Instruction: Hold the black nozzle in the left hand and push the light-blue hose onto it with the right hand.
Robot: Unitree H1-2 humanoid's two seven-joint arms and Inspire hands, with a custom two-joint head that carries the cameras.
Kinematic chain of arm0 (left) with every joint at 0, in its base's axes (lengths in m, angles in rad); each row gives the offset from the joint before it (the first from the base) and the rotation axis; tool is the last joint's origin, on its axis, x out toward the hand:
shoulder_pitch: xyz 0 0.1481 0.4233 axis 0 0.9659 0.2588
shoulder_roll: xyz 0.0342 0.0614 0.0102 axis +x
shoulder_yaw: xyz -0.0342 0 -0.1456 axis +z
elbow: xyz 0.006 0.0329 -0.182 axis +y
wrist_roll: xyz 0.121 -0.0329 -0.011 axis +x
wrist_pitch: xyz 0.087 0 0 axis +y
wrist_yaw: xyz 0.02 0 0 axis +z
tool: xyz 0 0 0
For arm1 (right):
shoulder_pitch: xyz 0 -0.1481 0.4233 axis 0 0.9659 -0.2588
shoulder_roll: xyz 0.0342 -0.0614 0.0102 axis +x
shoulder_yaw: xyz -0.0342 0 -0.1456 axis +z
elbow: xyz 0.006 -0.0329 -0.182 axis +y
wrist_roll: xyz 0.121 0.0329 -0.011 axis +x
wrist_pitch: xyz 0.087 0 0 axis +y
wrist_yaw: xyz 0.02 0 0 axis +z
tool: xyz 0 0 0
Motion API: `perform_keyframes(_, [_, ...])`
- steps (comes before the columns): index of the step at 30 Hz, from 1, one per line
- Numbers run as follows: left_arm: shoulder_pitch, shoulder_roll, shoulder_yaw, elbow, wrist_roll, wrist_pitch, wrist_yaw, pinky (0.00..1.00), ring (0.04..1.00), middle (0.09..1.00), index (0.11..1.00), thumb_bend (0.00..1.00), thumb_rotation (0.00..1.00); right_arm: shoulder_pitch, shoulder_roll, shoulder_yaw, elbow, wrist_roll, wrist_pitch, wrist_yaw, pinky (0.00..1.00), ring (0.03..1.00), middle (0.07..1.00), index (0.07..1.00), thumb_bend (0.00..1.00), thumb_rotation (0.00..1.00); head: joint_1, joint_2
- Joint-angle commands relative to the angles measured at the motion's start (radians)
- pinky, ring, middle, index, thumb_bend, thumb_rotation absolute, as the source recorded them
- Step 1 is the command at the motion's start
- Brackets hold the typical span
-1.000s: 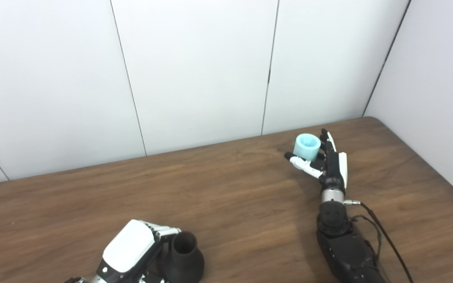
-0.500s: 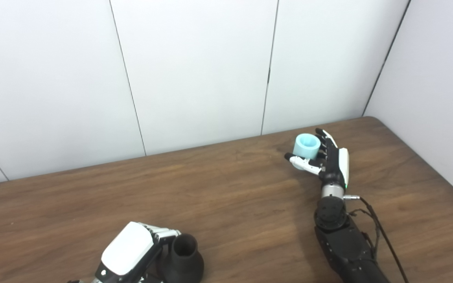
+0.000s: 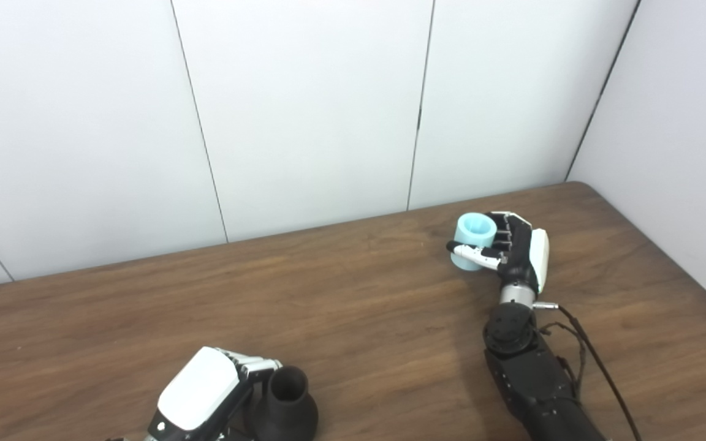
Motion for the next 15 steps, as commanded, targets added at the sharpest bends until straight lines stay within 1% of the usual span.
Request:
perform_keyframes(1, [0.074, 0.016, -0.044, 0.033, 0.03, -0.025, -0.074, 0.22, 0.297, 0.416, 0.519, 0.52, 0.0, -0.012, -0.002, 0.008, -0.027, -0.015, 0.011, -0.002, 0.37, 0.489, 0.485, 0.494, 0.53, 0.02, -0.001, 0.001])
perform_keyframes(2, [0.072, 0.016, -0.046, 0.034, 0.03, -0.025, -0.072, 0.24, 0.323, 0.43, 0.517, 0.52, 0.0, -0.011, -0.003, 0.01, -0.029, -0.017, 0.014, 0.0, 0.36, 0.468, 0.472, 0.493, 0.53, 0.01, -0.002, 0.003])
perform_keyframes(4, [0.071, 0.015, -0.046, 0.036, 0.03, -0.025, -0.074, 0.24, 0.313, 0.422, 0.519, 0.52, 0.0, -0.011, -0.005, 0.013, -0.027, -0.022, 0.018, -0.001, 0.42, 0.5, 0.486, 0.486, 0.53, 0.0, -0.001, 0.002])
perform_keyframes(6, [0.068, 0.014, -0.05, 0.04, 0.028, -0.026, -0.071, 0.21, 0.269, 0.402, 0.515, 0.52, 0.0, -0.01, -0.008, 0.018, -0.031, -0.03, 0.033, 0.0, 0.47, 0.521, 0.493, 0.481, 0.53, 0.0, 0.001, 0.001])
perform_keyframes(7, [0.068, 0.012, -0.051, 0.043, 0.029, -0.026, -0.067, 0.19, 0.243, 0.445, 0.497, 0.52, 0.0, -0.009, -0.009, 0.021, -0.034, -0.034, 0.038, 0.001, 0.48, 0.531, 0.495, 0.479, 0.53, 0.0, 0.002, 0.001])
perform_keyframes(8, [0.067, 0.011, -0.052, 0.046, 0.031, -0.026, -0.064, 0.2, 0.266, 0.425, 0.509, 0.52, 0.0, -0.007, -0.011, 0.024, -0.037, -0.038, 0.04, 0.001, 0.49, 0.533, 0.494, 0.48, 0.53, 0.0, 0.002, 0.001])
perform_keyframes(9, [0.066, 0.01, -0.053, 0.048, 0.032, -0.026, -0.063, 0.23, 0.307, 0.431, 0.514, 0.52, 0.0, -0.006, -0.012, 0.027, -0.039, -0.041, 0.041, 0.001, 0.49, 0.531, 0.493, 0.482, 0.52, 0.0, 0.002, 0.001])
perform_keyframes(10, [0.066, 0.007, -0.052, 0.051, 0.036, -0.026, -0.06, 0.23, 0.317, 0.432, 0.515, 0.52, 0.0, -0.002, -0.013, 0.03, -0.047, -0.04, 0.038, 0.007, 0.48, 0.531, 0.493, 0.483, 0.53, 0.0, 0.003, 0.0])
perform_keyframes(12, [0.066, 0.004, -0.051, 0.053, 0.042, -0.025, -0.057, 0.22, 0.288, 0.415, 0.519, 0.52, 0.0, 0.003, -0.016, 0.033, -0.059, -0.037, 0.031, 0.017, 0.47, 0.516, 0.482, 0.496, 0.52, 0.0, 0.004, -0.001])
perform_keyframes(14, [0.066, -0.001, -0.05, 0.054, 0.046, -0.025, -0.057, 0.2, 0.265, 0.404, 0.518, 0.52, 0.0, 0.019, -0.024, 0.044, -0.085, -0.029, 0.004, 0.047, 0.47, 0.516, 0.481, 0.499, 0.52, 0.0, 0.01, -0.002])
perform_keyframes(15, [0.066, -0.003, -0.049, 0.054, 0.047, -0.025, -0.058, 0.2, 0.275, 0.407, 0.518, 0.52, 0.0, 0.025, -0.027, 0.048, -0.095, -0.028, -0.004, 0.057, 0.47, 0.515, 0.482, 0.499, 0.52, 0.0, 0.011, -0.002])
